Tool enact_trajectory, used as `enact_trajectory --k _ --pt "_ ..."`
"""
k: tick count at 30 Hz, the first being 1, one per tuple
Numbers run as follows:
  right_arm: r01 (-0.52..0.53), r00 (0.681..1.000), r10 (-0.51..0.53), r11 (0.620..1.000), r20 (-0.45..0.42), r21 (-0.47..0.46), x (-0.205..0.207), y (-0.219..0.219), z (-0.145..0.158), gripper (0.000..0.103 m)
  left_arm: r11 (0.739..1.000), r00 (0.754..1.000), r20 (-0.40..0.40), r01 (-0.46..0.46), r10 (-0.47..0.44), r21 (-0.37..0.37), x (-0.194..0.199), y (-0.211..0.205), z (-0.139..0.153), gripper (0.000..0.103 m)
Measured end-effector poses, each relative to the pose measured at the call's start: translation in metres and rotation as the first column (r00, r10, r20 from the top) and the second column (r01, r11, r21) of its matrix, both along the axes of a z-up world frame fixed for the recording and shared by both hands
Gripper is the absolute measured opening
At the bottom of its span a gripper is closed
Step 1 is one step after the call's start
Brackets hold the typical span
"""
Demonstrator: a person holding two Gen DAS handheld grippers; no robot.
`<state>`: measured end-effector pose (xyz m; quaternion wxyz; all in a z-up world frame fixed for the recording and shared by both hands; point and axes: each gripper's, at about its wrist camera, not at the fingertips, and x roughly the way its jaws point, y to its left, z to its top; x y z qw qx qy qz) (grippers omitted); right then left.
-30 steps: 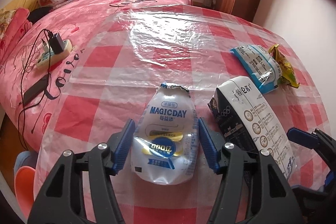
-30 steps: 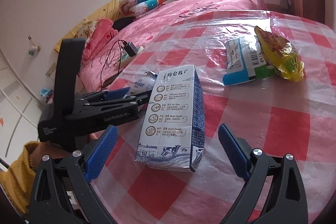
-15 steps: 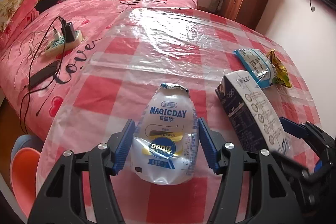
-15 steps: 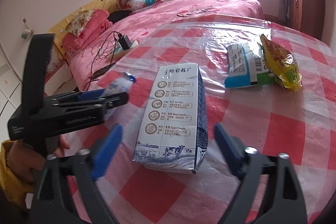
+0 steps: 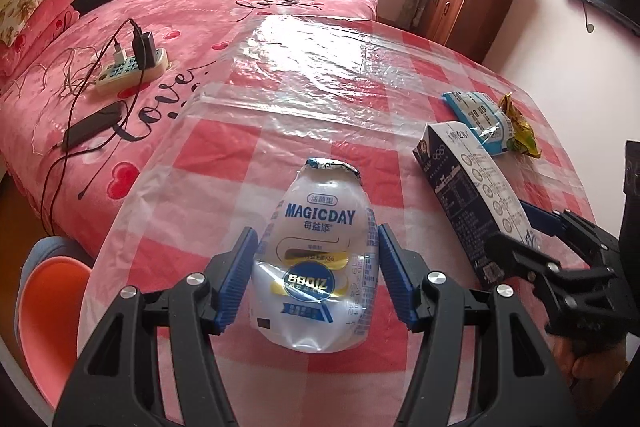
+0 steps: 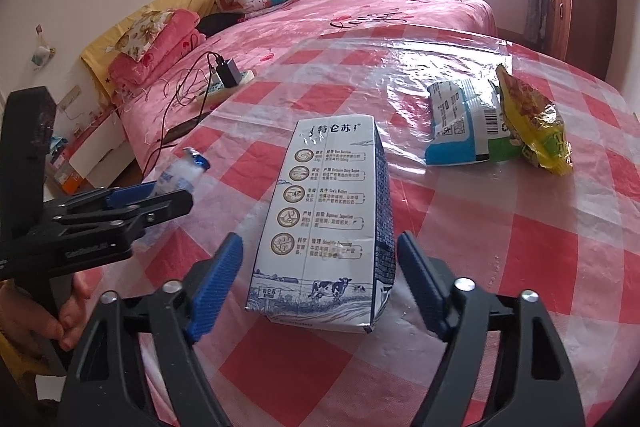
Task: Collect trash
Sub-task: 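Lift the bottle with the left tool while the right tool lifts the milk box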
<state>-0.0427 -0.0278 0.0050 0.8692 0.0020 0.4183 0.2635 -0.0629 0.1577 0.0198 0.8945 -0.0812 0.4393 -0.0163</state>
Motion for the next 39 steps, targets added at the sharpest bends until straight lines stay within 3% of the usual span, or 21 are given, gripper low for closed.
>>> enact_trajectory --k 6,27,39 --pt "0.013 1.0 -0.013 1.0 -0.003 -0.018 0.001 0.002 -0.002 0.071 1.0 1.0 0.003 0.002 -0.002 0.008 -0.011 0.01 -0.001 0.062" --pt "0.06 0.997 -0.059 0.998 0.042 -0.02 -0.011 -0.005 0.004 0.07 0.997 1.0 0.027 0.01 -0.009 -0.071 -0.048 0.041 -0.003 0.062" --pt "0.055 0.998 -0.056 0.996 0.006 0.073 -0.021 -0.003 0.018 0.069 0.995 0.999 0.051 0.006 -0.001 -0.104 -0.071 0.061 -0.002 0.062"
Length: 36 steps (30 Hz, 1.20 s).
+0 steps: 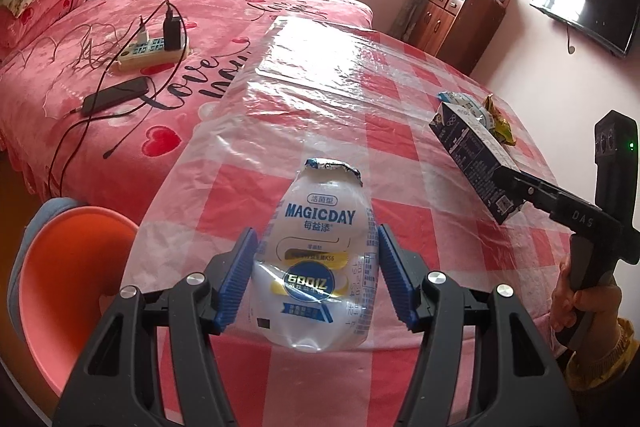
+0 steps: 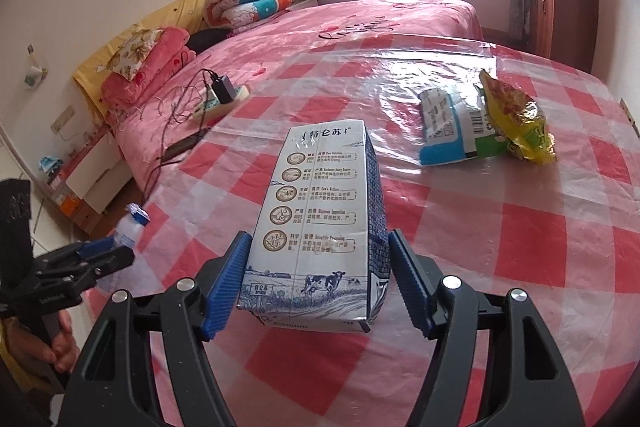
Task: Collect trash
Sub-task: 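Lift the bottle with the left tool while the right tool lifts the milk box, then carry both items over the orange bucket and open both tools to drop them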
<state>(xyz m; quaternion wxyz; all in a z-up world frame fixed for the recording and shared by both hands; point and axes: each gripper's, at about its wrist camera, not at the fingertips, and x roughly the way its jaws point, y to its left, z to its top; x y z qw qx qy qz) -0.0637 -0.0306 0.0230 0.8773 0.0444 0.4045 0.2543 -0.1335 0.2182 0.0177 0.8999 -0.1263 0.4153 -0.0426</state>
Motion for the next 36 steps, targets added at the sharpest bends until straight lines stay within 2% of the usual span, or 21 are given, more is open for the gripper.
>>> enact_trajectory --k 10,16,21,26,30,36 --pt "-0.108 0.993 0.111 0.991 -0.035 0.078 -0.013 0.043 0.016 0.069 0.997 0.998 0.027 -0.061 0.062 -0.044 -0.021 0.034 0.004 0.062" --pt "-0.228 0.97 0.236 0.967 -0.062 0.117 -0.026 0.09 0.024 0.07 0.99 0.99 0.034 -0.135 0.137 -0.051 -0.037 0.065 0.007 0.062" --pt "-0.346 0.931 0.357 0.93 -0.076 0.127 -0.041 0.139 0.028 0.069 0.978 0.978 0.025 -0.205 0.205 -0.032 -0.052 0.094 0.004 0.062" --pt "-0.456 0.879 0.468 0.881 -0.087 0.131 -0.058 0.19 0.028 0.07 0.954 0.954 -0.013 -0.3 0.3 -0.022 -0.071 0.131 -0.007 0.062" --pt "-0.526 0.839 0.536 0.843 -0.091 0.115 -0.071 0.223 0.026 0.07 0.934 0.934 -0.042 -0.357 0.356 -0.024 -0.083 0.154 -0.019 0.062" --pt "-0.584 0.8 0.591 0.807 -0.102 0.091 -0.081 0.261 0.019 0.07 0.915 0.913 -0.077 -0.403 0.401 -0.012 -0.091 0.174 -0.034 0.062"
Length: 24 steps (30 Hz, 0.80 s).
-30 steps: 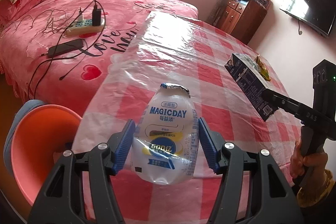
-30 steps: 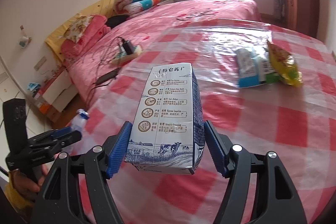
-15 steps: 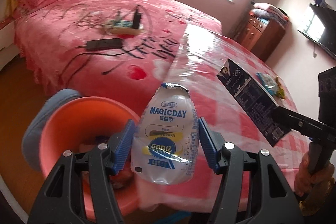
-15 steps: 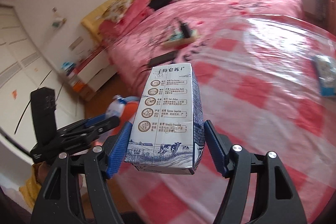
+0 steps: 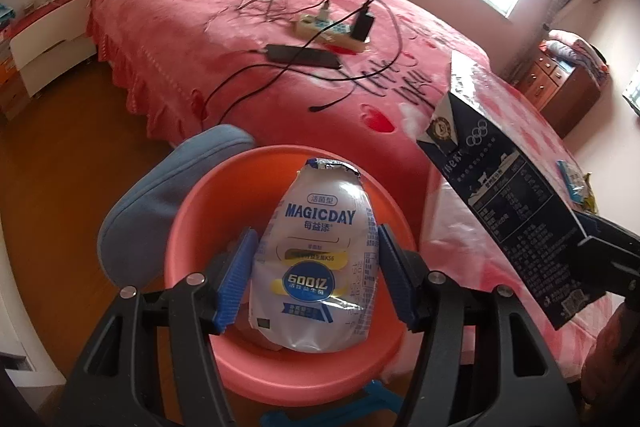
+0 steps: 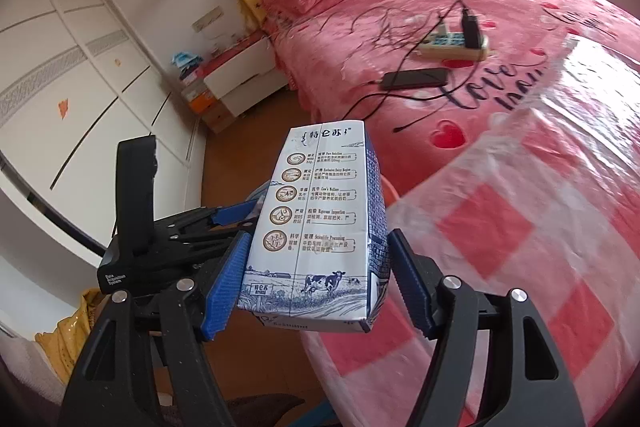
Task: Collect trash
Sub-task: 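Carry both items over the orange bucket and open both tools to drop them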
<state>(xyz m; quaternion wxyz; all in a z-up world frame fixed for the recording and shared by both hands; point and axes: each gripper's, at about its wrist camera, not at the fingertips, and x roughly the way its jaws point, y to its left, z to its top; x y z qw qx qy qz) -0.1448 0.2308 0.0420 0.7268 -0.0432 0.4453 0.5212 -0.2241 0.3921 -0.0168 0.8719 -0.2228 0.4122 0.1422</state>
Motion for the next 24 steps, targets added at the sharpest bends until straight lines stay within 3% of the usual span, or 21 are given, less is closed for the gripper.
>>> enact_trajectory --k 5,7,12,24 --pt "-0.016 0.999 0.017 1.0 0.037 -0.021 -0.004 0.019 -0.005 0.072 0.999 0.999 -0.037 -0.037 0.037 0.002 -0.003 0.011 -0.013 0.062" --pt "-0.014 0.999 0.015 1.0 0.034 -0.021 -0.003 0.026 -0.009 0.082 0.998 0.996 -0.062 -0.058 0.057 -0.006 -0.004 0.017 -0.019 0.065" --pt "0.031 0.999 -0.031 1.0 0.024 0.001 0.001 0.015 -0.012 0.089 0.995 0.99 -0.098 -0.098 0.099 0.014 -0.008 0.026 -0.027 0.071" --pt "0.152 0.988 -0.151 0.988 0.032 -0.009 0.021 -0.033 -0.019 0.089 0.996 0.993 -0.075 -0.087 0.088 0.015 -0.002 0.021 -0.02 0.071"
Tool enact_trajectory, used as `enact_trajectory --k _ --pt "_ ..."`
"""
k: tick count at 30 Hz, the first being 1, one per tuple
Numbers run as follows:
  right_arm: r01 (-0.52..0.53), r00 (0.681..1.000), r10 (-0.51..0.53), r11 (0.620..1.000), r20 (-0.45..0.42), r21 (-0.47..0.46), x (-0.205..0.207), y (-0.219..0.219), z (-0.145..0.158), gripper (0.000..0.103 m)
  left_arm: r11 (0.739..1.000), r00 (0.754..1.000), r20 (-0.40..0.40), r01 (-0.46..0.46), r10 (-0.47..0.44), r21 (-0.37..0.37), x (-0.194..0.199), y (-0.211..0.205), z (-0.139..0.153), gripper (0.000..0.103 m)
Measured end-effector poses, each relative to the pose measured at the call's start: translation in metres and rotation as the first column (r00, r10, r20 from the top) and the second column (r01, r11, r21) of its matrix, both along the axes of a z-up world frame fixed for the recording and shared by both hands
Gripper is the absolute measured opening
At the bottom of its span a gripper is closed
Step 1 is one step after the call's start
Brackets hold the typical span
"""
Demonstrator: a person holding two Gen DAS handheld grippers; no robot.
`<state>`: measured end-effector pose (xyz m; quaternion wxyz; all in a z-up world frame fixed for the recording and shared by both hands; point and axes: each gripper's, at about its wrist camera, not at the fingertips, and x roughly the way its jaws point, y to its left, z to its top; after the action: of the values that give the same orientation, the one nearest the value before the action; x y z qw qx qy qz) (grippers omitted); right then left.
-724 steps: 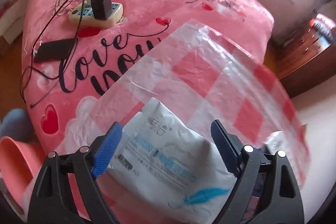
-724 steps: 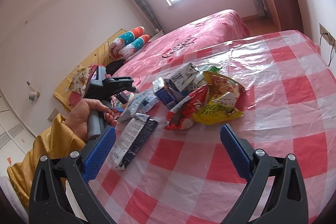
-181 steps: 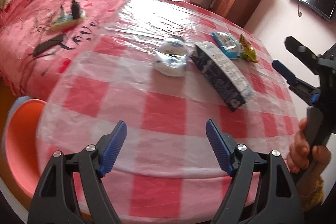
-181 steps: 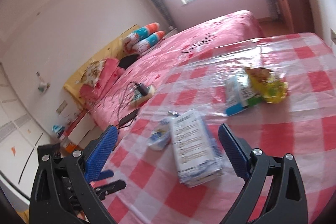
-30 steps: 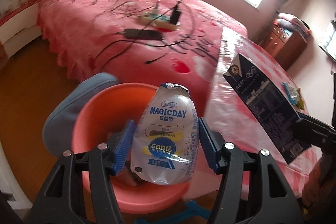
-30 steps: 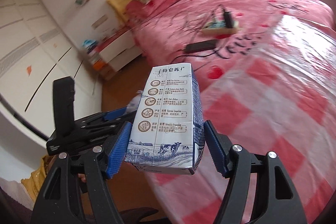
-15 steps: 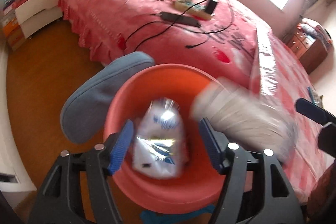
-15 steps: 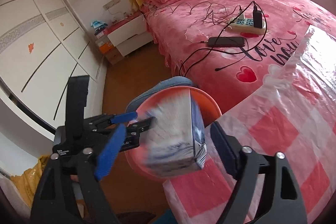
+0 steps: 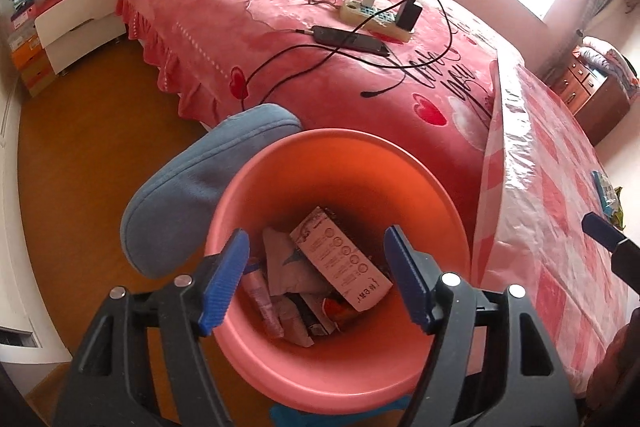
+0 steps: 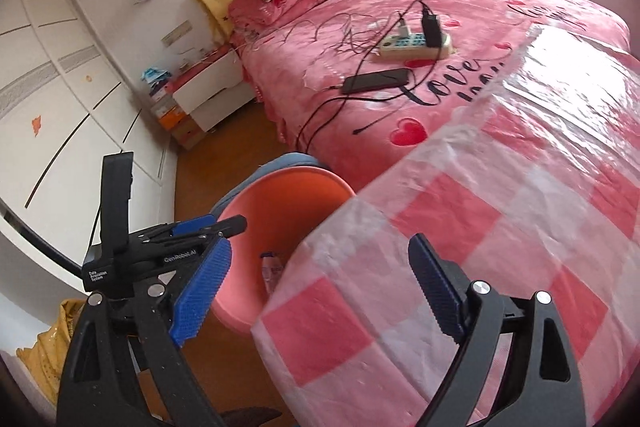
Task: Collect trash
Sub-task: 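Carry both items over the orange bucket and open both tools to drop them, then move both tools back over the remaining bags on the bed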
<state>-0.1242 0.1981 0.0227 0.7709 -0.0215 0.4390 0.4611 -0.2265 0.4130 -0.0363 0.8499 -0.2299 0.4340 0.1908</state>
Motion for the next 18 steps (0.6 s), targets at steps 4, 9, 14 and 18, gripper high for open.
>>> enact_trajectory --k 4,9,14,18 --pt "0.022 1.0 -0.022 1.0 0.015 -0.001 -0.001 -0.011 0.0 0.089 1.0 1.0 0.011 0.014 -0.014 -0.003 0.003 -0.006 0.004 0.072" --pt "0.031 0.999 -0.031 0.999 0.039 0.008 -0.004 -0.02 0.002 0.089 0.999 0.999 0.026 0.043 -0.043 0.003 0.009 -0.018 0.012 0.072" --pt "0.039 0.997 -0.039 0.999 0.061 0.014 -0.007 -0.029 0.008 0.092 0.997 0.997 0.042 0.072 -0.072 0.017 0.015 -0.03 0.023 0.074" --pt "0.049 0.996 -0.05 0.999 0.076 0.02 -0.007 -0.039 0.011 0.093 0.996 0.995 0.053 0.086 -0.087 0.028 0.019 -0.04 0.03 0.076"
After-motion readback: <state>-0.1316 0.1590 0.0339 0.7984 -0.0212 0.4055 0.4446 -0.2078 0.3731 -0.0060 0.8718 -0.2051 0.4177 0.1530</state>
